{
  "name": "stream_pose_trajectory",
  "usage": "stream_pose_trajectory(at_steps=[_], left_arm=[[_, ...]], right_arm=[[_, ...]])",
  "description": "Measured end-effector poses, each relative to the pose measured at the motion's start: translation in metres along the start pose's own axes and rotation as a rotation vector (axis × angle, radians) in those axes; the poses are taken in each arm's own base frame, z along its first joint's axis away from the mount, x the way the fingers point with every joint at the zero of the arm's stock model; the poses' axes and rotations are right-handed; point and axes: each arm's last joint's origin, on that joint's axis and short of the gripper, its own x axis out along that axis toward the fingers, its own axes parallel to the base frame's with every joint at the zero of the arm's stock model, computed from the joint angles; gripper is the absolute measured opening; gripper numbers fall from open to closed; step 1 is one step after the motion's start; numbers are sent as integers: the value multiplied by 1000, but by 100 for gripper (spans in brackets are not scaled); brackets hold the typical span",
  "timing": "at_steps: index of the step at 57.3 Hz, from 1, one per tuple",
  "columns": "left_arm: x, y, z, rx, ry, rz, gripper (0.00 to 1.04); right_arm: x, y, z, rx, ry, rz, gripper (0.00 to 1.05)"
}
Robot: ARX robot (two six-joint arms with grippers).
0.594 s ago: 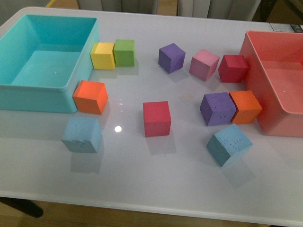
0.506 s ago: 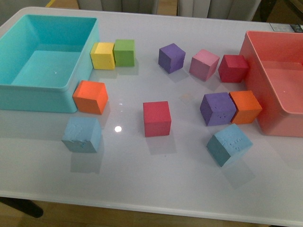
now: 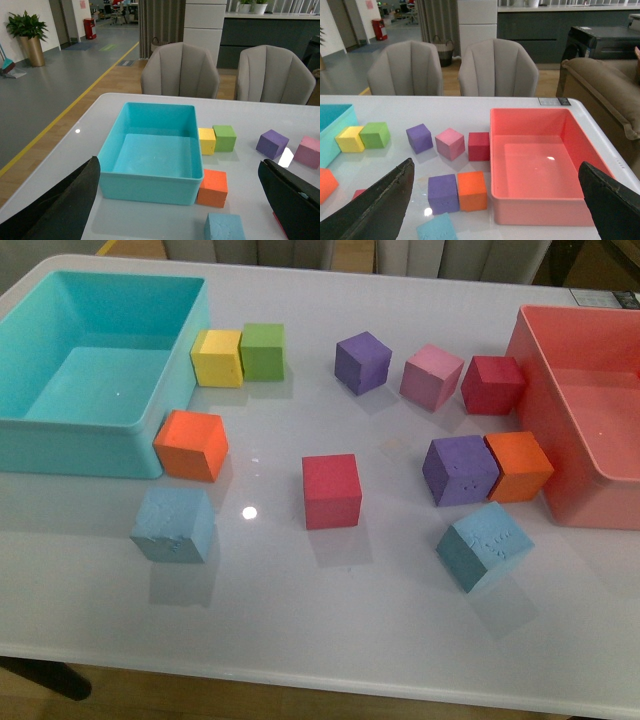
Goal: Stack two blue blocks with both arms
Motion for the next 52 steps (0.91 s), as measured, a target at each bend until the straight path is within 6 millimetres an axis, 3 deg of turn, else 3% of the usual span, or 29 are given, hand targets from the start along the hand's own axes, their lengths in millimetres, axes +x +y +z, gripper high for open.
stream_pose_trajectory(at_steps=[5,9,14,26,34,52], left_arm=[[0,0,0,0,0,0,96],[0,0,0,0,0,0,96],[0,0,0,0,0,0,96],[0,0,0,0,0,0,96],[0,0,0,0,0,0,96],[0,0,0,0,0,0,96]], right_arm=[[0,0,-1,-18,78,8,96],[5,0,-3,-67,403,6,96],[16,0,-16,-117,552,6,96],[54,8,-37,-235,605,44,96],[88,26,-70,-301,706,158,96],[155,57,-119,-355,827,249,96]])
